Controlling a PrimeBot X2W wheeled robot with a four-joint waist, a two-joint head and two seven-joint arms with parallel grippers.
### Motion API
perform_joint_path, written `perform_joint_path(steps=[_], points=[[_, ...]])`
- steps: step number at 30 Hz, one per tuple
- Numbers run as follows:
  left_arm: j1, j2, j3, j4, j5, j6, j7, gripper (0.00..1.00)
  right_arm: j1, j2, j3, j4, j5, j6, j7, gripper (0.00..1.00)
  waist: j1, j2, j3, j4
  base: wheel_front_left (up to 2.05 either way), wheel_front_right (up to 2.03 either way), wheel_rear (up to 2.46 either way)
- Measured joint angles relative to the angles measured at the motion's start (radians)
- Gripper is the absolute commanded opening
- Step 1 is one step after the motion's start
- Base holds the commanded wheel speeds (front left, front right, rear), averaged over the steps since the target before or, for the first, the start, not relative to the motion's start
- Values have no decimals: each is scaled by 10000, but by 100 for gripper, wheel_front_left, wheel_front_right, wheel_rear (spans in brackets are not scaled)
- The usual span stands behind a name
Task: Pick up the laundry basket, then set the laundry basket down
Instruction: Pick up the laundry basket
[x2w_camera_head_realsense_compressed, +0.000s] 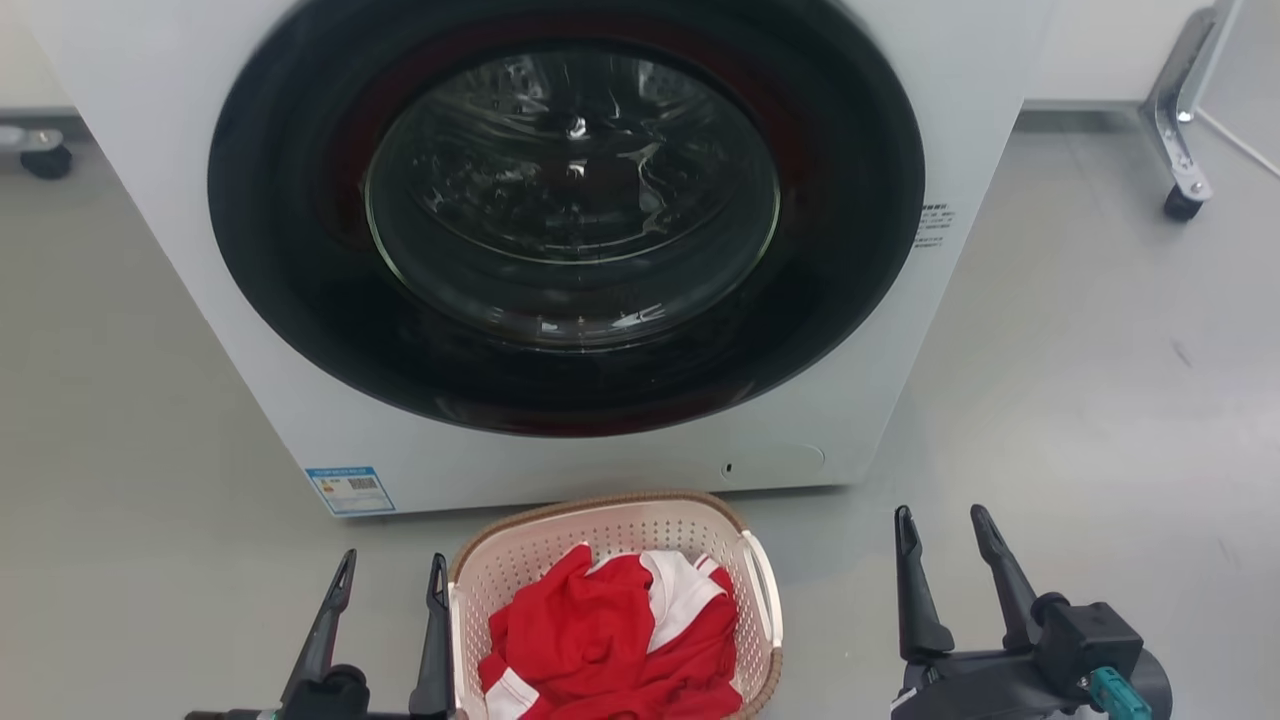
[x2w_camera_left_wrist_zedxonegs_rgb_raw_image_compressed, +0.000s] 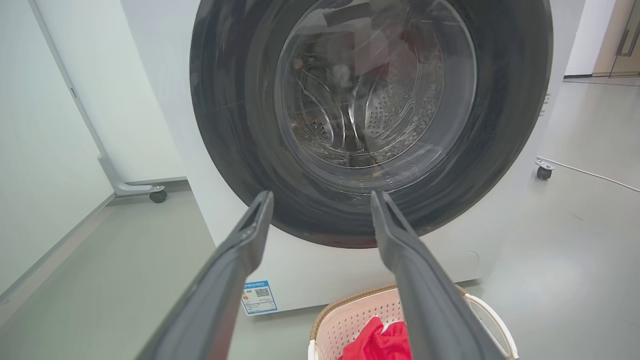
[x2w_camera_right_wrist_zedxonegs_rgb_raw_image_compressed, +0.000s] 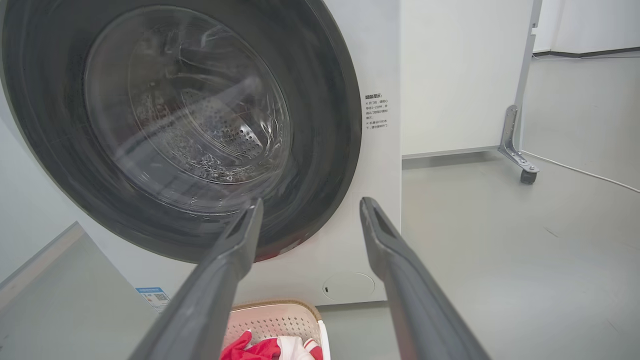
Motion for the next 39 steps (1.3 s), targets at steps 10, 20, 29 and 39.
perform_joint_path(steps=[10,20,29,39], points=[[-788,-96,142,479,-12,0,-27,100,-779,-19,-514,125,-6,2,-2,100,1,0,1071,-19,0,0,0],[-2027,-196,215,1517,-150,0,-27,100,-1825,-77,-798,727,-92,15,-46,100,2,1,2492,64,0,0,0],[-3265,-270,222,2667,-426,0,-27,100,-2924,-161,-800,1381,-188,184,-48,100,3,1,3817,246,0,0,0],[-4886,-376,173,3931,-886,0,-27,100,-4428,-261,-802,2316,-326,334,-71,100,2,2,5310,524,0,0,0]])
